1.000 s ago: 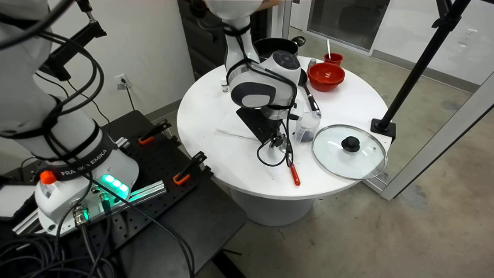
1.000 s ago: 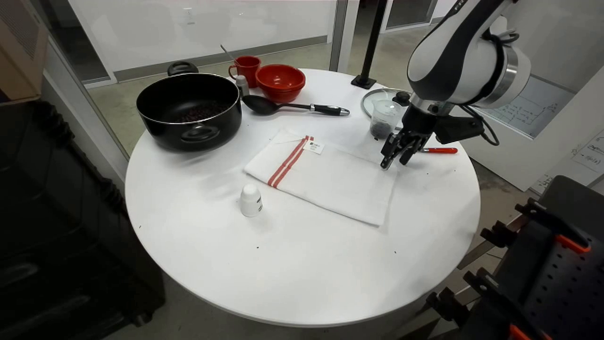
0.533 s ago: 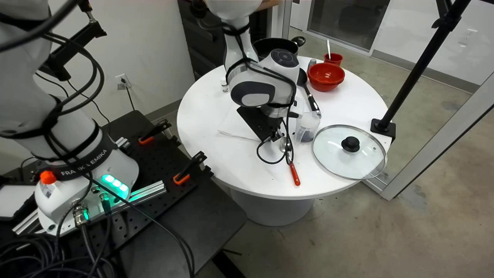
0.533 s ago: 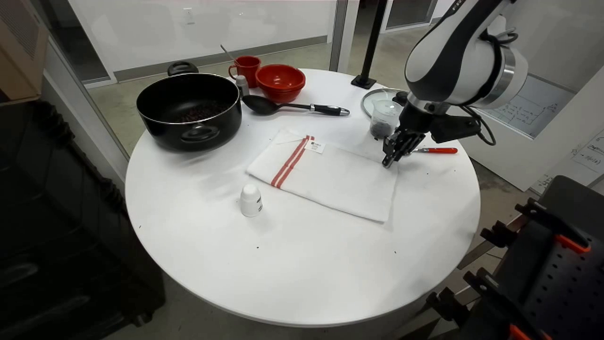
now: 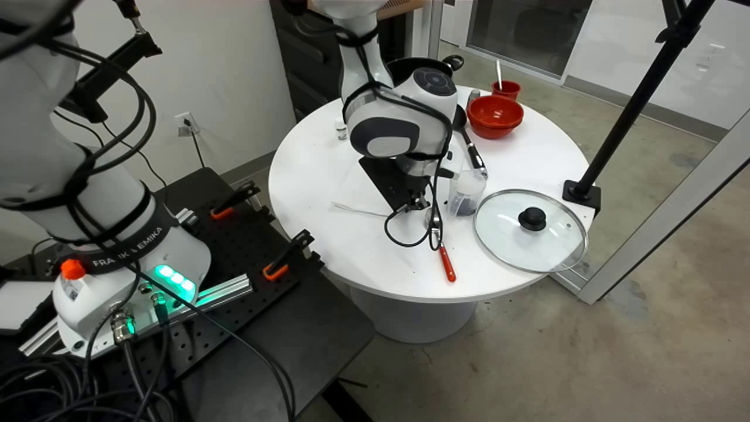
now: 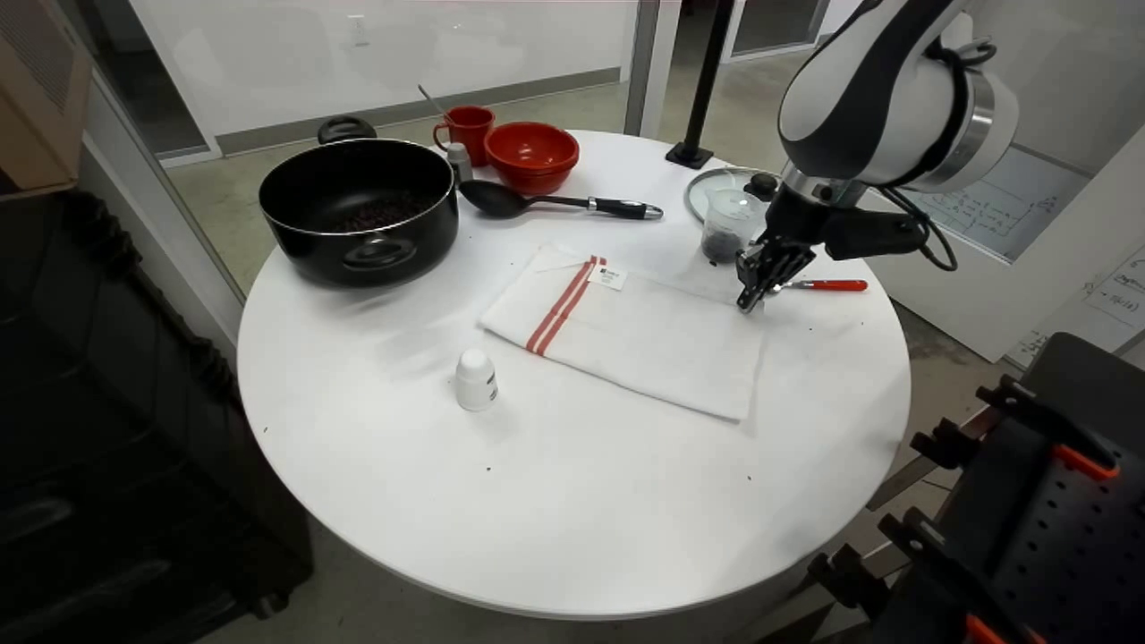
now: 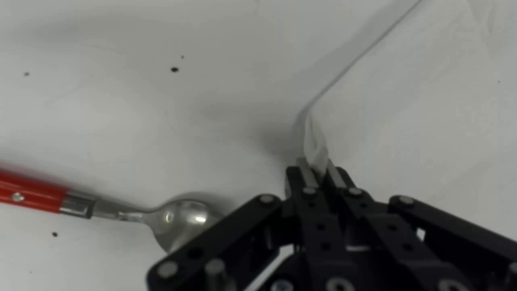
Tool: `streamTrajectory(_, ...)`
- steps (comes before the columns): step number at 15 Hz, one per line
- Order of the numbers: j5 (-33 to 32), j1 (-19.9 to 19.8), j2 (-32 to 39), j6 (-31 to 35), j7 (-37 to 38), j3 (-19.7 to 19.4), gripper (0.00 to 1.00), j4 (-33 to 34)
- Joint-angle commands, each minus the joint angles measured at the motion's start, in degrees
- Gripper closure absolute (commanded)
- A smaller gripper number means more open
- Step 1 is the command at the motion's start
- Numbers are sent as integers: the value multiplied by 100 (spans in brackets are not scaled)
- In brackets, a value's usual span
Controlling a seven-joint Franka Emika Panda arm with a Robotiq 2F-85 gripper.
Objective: Fold the cloth on the table
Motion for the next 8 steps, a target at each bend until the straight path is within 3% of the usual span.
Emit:
streamTrajectory(1,-90,-85,-703,-444,80,-152,98,-486)
streamTrajectory(5,-50,-10,-1225,-905,-24,-482,98,-781)
streamTrajectory(8,154,-4,-1559,-1033,-197,-412,98,-927)
